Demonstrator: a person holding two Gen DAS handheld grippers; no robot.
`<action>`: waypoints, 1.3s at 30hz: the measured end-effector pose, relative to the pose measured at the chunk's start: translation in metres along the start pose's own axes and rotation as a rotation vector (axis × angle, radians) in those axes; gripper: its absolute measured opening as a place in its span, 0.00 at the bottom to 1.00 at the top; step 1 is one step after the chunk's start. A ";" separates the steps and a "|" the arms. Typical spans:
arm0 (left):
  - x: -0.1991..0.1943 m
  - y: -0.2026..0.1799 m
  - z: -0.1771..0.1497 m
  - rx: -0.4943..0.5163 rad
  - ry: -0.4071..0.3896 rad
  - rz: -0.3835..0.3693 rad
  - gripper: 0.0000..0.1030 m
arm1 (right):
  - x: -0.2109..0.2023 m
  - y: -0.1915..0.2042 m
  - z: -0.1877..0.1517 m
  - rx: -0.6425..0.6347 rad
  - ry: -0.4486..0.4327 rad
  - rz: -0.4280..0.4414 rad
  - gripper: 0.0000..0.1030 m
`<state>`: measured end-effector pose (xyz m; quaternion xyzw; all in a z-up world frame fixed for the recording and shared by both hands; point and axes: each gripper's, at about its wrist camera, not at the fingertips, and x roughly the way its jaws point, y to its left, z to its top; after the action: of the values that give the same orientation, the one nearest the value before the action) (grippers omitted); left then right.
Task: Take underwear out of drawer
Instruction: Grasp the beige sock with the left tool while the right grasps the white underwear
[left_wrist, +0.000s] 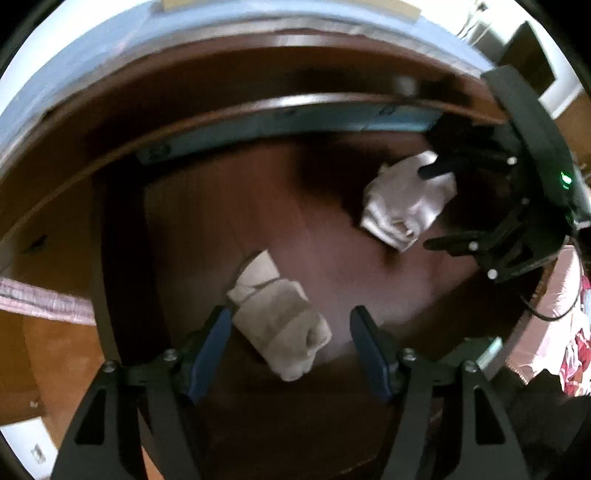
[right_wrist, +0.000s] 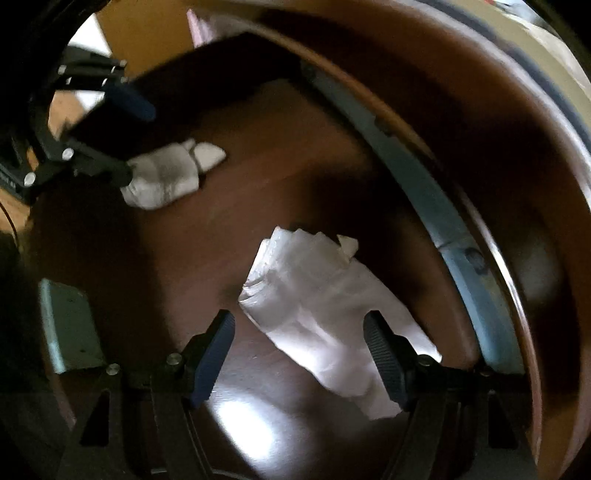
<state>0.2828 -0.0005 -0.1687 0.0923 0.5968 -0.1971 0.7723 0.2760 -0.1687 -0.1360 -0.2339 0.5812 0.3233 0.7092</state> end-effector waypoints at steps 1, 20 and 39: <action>0.003 0.003 0.000 -0.013 0.035 0.002 0.66 | 0.001 -0.001 0.001 -0.020 -0.001 0.001 0.72; 0.045 0.017 -0.009 -0.140 0.264 -0.065 0.66 | 0.033 -0.008 -0.006 0.144 0.275 -0.095 0.72; 0.020 0.001 -0.023 -0.046 0.077 0.024 0.36 | -0.031 -0.064 -0.064 0.928 -0.086 0.210 0.05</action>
<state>0.2674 0.0054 -0.1945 0.0891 0.6293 -0.1704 0.7530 0.2760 -0.2632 -0.1225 0.1810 0.6546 0.1091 0.7258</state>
